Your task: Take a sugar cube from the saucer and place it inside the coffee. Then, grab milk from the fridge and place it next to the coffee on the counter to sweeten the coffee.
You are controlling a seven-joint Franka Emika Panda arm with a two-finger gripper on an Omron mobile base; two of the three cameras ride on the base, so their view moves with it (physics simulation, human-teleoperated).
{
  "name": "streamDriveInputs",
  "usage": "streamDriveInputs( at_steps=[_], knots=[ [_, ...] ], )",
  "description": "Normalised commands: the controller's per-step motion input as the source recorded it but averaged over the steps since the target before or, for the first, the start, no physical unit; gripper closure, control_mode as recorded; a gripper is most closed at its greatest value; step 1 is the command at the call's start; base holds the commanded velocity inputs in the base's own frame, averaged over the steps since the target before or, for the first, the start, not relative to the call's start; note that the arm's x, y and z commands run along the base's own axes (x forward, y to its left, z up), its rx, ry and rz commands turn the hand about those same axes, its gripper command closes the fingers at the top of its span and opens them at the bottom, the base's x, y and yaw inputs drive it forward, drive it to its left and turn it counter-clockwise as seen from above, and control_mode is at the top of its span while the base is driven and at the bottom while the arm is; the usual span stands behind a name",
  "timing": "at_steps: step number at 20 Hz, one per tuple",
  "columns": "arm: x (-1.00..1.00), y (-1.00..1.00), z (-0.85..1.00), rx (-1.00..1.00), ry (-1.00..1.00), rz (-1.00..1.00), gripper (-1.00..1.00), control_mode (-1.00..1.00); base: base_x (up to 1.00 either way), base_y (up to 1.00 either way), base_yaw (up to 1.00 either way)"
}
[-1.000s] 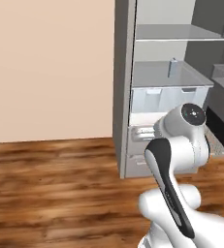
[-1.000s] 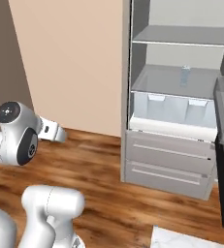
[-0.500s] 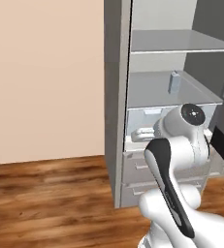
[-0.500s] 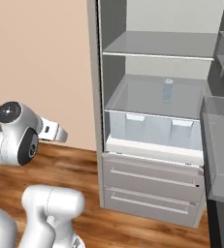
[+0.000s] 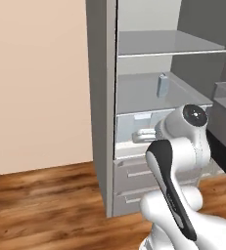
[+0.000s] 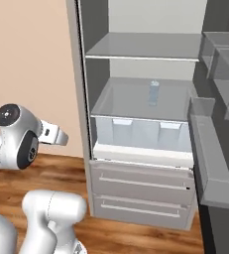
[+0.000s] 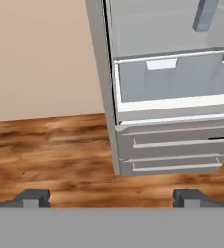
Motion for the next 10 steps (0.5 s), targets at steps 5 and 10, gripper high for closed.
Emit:
streamDriveInputs(
  at_steps=[5,10],
  knots=[
    [0.0,0.0,0.0,0.0,0.0,0.0,-1.0,1.0,1.0,-0.05,-0.14],
    [0.0,0.0,0.0,0.0,0.0,0.0,-1.0,1.0,0.74,-0.63,-0.02]
  ],
)
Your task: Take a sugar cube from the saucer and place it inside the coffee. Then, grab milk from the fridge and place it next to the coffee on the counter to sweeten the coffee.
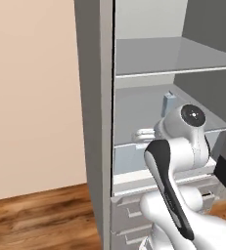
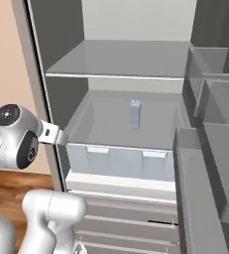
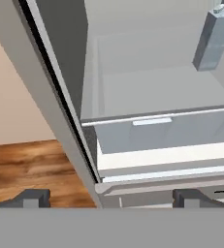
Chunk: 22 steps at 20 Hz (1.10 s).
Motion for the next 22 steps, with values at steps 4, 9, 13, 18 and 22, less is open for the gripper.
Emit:
streamDriveInputs(
  at_steps=[4,9,13,18,22],
  knots=[
    [0.0,0.0,0.0,0.0,0.0,0.0,-1.0,1.0,0.31,-0.71,-0.02],
    [0.0,0.0,0.0,0.0,0.0,0.0,-1.0,1.0,0.35,-0.35,0.0],
    [0.0,0.0,0.0,0.0,0.0,0.0,-1.0,1.0,0.38,-0.16,-0.02],
    [0.14,-0.11,0.25,0.0,-0.06,-0.06,-1.0,-1.0,0.14,0.0,-0.02],
    [0.07,-0.41,0.35,0.0,-0.03,-0.08,-1.0,-1.0,0.0,0.0,0.0]
  ],
)
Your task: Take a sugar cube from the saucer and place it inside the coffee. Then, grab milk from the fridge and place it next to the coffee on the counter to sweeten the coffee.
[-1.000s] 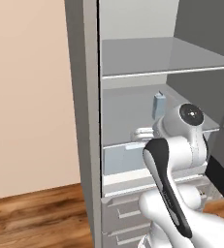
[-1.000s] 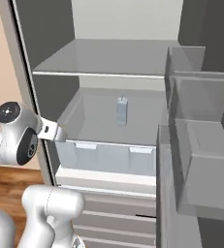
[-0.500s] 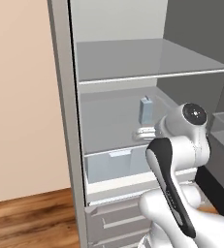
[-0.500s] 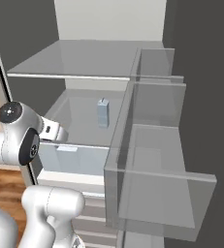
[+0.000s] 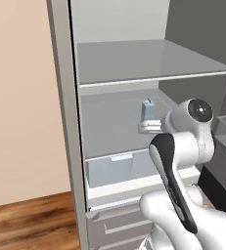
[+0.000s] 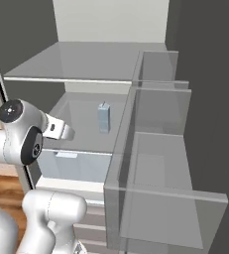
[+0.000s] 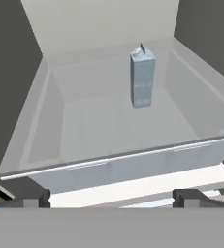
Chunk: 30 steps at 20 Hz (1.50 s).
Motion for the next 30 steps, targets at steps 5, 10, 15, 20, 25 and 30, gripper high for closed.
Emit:
streamDriveInputs(
  at_steps=[5,10,15,20,25,30],
  knots=[
    [0.18,-0.38,0.1,0.0,-0.05,0.0,-1.0,-1.0,0.0,0.0,0.0],
    [0.44,-0.26,0.0,0.0,0.0,0.0,-1.0,-1.0,0.0,0.0,0.0],
    [0.1,-0.42,0.0,0.0,-0.01,0.0,-1.0,-1.0,0.0,0.0,0.0],
    [0.41,-0.19,-0.08,0.0,0.0,0.0,-1.0,-1.0,0.0,0.0,0.0],
    [0.53,-0.13,-0.26,0.0,0.0,0.0,-1.0,-1.0,0.0,0.0,0.0],
    [0.46,-0.07,-0.28,0.0,0.0,0.0,-1.0,-1.0,0.0,0.0,0.0]
  ],
)
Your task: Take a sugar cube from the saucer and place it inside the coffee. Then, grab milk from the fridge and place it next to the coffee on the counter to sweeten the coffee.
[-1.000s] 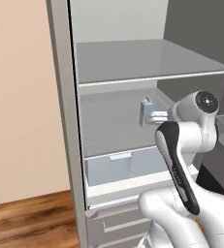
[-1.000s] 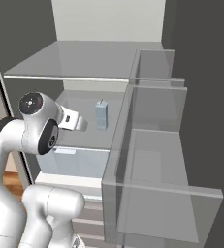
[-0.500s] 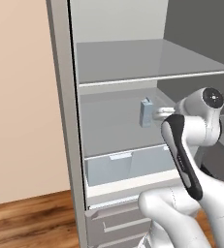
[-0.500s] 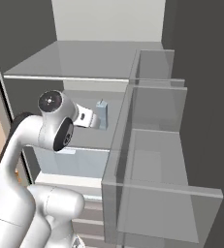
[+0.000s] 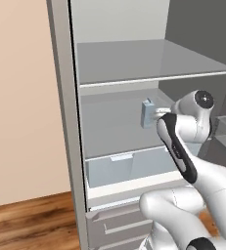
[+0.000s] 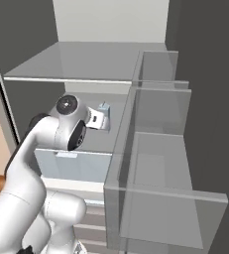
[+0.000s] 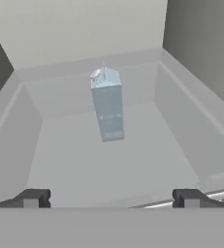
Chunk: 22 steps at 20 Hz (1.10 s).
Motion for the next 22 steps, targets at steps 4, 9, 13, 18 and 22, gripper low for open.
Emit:
streamDriveInputs(
  at_steps=[4,9,13,18,22],
  knots=[
    [0.63,0.0,-0.25,0.0,0.0,0.0,-1.0,-1.0,0.0,0.0,0.0],
    [0.67,0.0,-0.22,0.0,0.0,0.0,-1.0,-1.0,0.0,0.0,0.0],
    [0.52,0.0,-0.13,0.0,0.0,0.0,-1.0,-1.0,0.0,0.0,0.0],
    [0.3,0.0,-0.07,0.0,0.0,0.0,-1.0,-1.0,0.0,0.0,0.0],
    [0.33,0.0,-0.11,0.0,0.0,0.0,-1.0,-1.0,0.0,0.0,0.0]
  ],
)
